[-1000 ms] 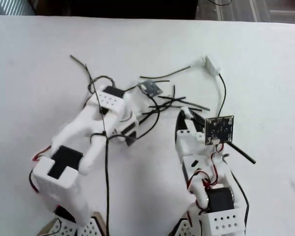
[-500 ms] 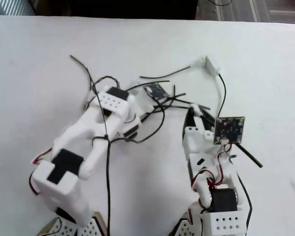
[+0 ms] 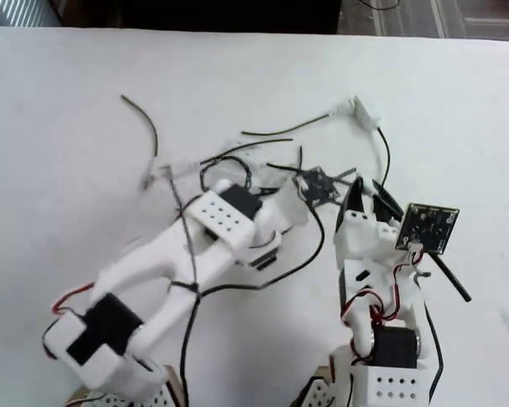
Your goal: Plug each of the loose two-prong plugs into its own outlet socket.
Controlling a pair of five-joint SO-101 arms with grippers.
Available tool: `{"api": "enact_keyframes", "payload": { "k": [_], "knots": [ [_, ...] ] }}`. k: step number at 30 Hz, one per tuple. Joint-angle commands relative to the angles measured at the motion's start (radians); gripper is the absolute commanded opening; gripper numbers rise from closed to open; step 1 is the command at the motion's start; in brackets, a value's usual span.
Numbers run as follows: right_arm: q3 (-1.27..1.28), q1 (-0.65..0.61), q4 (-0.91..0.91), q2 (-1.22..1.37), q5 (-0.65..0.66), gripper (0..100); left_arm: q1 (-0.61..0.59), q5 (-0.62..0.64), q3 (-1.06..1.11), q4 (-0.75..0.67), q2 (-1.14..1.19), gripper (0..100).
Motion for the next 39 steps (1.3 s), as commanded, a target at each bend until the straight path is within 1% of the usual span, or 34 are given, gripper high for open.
{"api": "enact_keyframes", "payload": {
  "k": [1,8,13,15,18,21,24,26,28,31,39],
  "knots": [
    [-0.051,0.013,-0.022,-0.008,-0.006,1.7,0.018,0.009,-0.012,-0.040,0.091,20],
    [-0.048,0.013,-0.022,-0.008,-0.006,1.7,-0.058,0.003,-0.126,0.043,0.071,21],
    [-0.046,-0.019,-0.016,-0.008,-0.003,1.7,-0.170,-0.006,-0.190,0.071,0.076,23],
    [-0.046,-0.019,-0.016,-0.008,-0.002,1.7,-0.220,-0.040,-0.196,0.071,0.076,25],
    [-0.046,-0.019,-0.016,-0.008,-0.002,1.7,-0.272,-0.066,-0.210,0.074,0.068,25],
    [-0.046,-0.019,-0.016,-0.008,-0.002,1.7,-0.263,-0.086,-0.267,0.161,0.067,25],
    [-0.046,-0.019,-0.016,-0.008,-0.002,1.7,-0.202,-0.095,-0.319,0.247,0.067,25],
    [-0.046,-0.019,-0.016,-0.008,0.000,1.7,-0.159,-0.097,-0.328,0.259,0.073,25],
    [-0.046,-0.019,-0.016,-0.008,0.000,1.7,-0.124,-0.126,-0.313,0.256,0.077,25],
    [-0.046,-0.016,-0.016,-0.008,0.000,1.7,-0.101,-0.166,-0.250,0.203,0.077,25],
    [-0.046,-0.018,-0.016,-0.008,0.002,1.7,-0.153,-0.167,-0.068,-0.008,0.077,25]
  ]
}}
